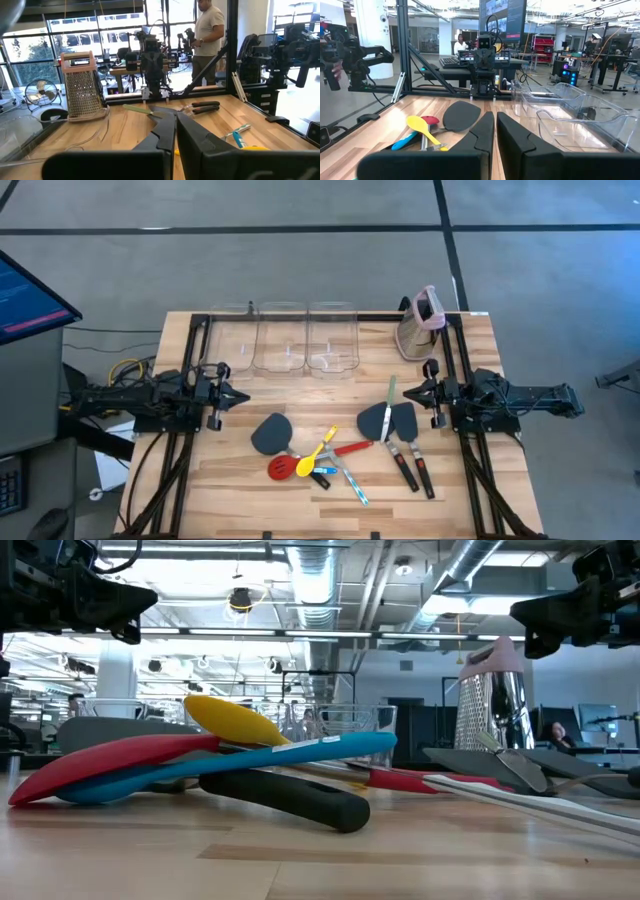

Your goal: Pick & Place Kitchen Items

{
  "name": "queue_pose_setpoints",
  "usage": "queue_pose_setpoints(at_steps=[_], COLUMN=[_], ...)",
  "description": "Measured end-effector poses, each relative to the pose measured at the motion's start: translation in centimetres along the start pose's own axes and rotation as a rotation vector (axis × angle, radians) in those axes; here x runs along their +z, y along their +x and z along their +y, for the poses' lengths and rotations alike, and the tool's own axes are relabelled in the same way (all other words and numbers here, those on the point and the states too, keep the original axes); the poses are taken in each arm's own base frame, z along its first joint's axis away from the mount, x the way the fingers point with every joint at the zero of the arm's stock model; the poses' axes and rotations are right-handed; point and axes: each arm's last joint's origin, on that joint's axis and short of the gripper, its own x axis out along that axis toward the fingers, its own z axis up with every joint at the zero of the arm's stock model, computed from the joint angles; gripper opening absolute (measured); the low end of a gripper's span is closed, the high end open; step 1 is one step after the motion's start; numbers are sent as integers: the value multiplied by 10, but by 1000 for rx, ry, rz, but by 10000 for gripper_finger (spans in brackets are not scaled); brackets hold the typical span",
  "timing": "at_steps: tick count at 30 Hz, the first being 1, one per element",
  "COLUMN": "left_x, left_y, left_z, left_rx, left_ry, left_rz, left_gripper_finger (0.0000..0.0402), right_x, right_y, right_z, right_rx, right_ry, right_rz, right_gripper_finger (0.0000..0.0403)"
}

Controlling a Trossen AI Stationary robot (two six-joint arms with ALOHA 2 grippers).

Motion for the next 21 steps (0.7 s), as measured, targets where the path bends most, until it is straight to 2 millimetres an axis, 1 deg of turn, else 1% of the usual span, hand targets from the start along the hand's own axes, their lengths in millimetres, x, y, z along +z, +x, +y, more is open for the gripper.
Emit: queue_pose_setpoints(at_steps=[5, 8, 13, 17, 21], left_x=[0, 1, 2, 2, 3], left_y=[0, 0, 0, 0, 0], left_z=[0, 0, 0, 0, 0], left_rx=[0, -3, 2, 2, 0], left_ry=[-8, -87, -136, -228, -436], left_rz=[-2, -5, -17, -22, -27], left_gripper_finger=[8, 8, 8, 8, 8], right_x=[0, 0, 0, 0, 0], right_y=[0, 0, 0, 0, 0], right_z=[0, 0, 0, 0, 0], right_rx=[0, -1, 1, 0, 3], right_ry=[-16, -95, -83, -79, -37], right_rz=[0, 0, 0, -1, -1], right_gripper_finger=[16, 16, 16, 16, 16])
